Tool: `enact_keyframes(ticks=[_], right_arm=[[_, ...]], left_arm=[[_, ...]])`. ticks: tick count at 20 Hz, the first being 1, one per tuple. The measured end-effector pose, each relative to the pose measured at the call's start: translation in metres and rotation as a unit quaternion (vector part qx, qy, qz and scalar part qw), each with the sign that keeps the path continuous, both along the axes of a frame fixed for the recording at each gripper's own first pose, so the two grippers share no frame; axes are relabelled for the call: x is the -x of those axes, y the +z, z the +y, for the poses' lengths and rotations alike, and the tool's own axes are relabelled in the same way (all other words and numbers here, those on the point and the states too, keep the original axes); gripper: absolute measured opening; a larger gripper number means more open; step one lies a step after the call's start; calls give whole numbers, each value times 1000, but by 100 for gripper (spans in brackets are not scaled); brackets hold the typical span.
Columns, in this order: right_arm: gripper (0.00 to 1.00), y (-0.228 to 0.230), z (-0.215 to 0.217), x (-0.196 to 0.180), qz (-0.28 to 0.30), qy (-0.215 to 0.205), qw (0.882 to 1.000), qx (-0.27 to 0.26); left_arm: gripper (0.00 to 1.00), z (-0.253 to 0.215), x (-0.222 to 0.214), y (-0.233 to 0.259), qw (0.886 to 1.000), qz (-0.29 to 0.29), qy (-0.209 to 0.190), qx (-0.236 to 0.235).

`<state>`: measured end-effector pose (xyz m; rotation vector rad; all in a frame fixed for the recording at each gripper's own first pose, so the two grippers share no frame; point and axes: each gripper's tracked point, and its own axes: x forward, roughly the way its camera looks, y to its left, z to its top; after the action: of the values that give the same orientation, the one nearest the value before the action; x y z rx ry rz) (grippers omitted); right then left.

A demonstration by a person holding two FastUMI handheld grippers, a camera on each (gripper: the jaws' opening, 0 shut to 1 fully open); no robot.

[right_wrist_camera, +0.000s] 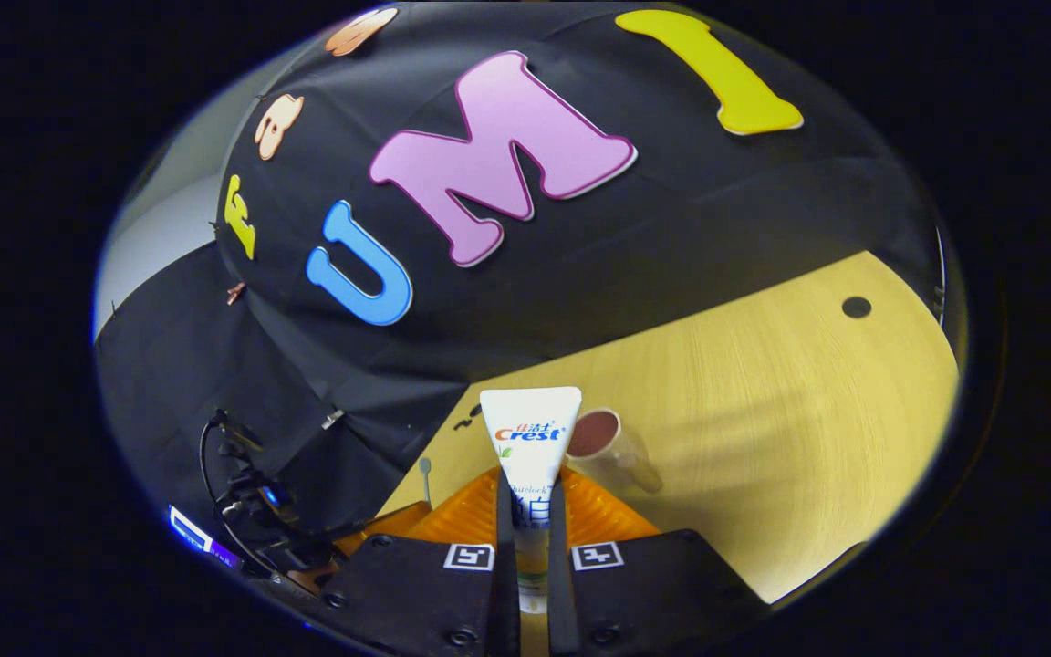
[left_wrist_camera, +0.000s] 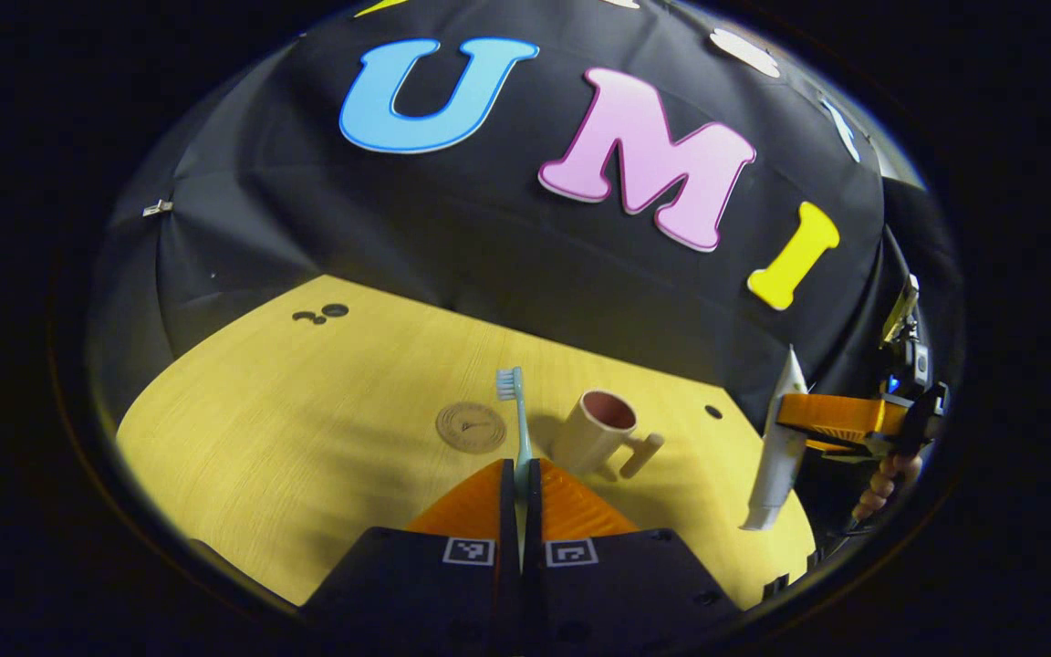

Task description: Put the toothbrush and toothpaste on the desktop into the cup, then pick up the cup and place it on the coaster on the desktop.

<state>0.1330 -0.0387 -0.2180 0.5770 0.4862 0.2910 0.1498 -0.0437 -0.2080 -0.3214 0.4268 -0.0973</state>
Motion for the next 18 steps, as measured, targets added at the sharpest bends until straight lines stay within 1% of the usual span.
enact_keyframes(ticks=[3,5,8,10,14,18], right_arm=[[16,25,-3,-43,-52,-4,999,10],[16,31,-4,-79,-84,-5,996,27],[16,19,3,-129,-110,-5,993,45],[16,-5,13,-151,-108,2,992,60],[16,-61,28,-167,-86,27,991,97],[16,-104,36,-169,-64,52,987,138]], left_arm=[[6,-11,0,26,1000,-28,-2,14],[6,-17,0,42,999,-48,-2,23],[6,-25,-9,53,997,-72,0,32],[6,-29,-14,61,996,-86,3,39],[6,-38,-28,71,992,-109,4,58],[6,-42,-41,81,989,-130,8,64]])
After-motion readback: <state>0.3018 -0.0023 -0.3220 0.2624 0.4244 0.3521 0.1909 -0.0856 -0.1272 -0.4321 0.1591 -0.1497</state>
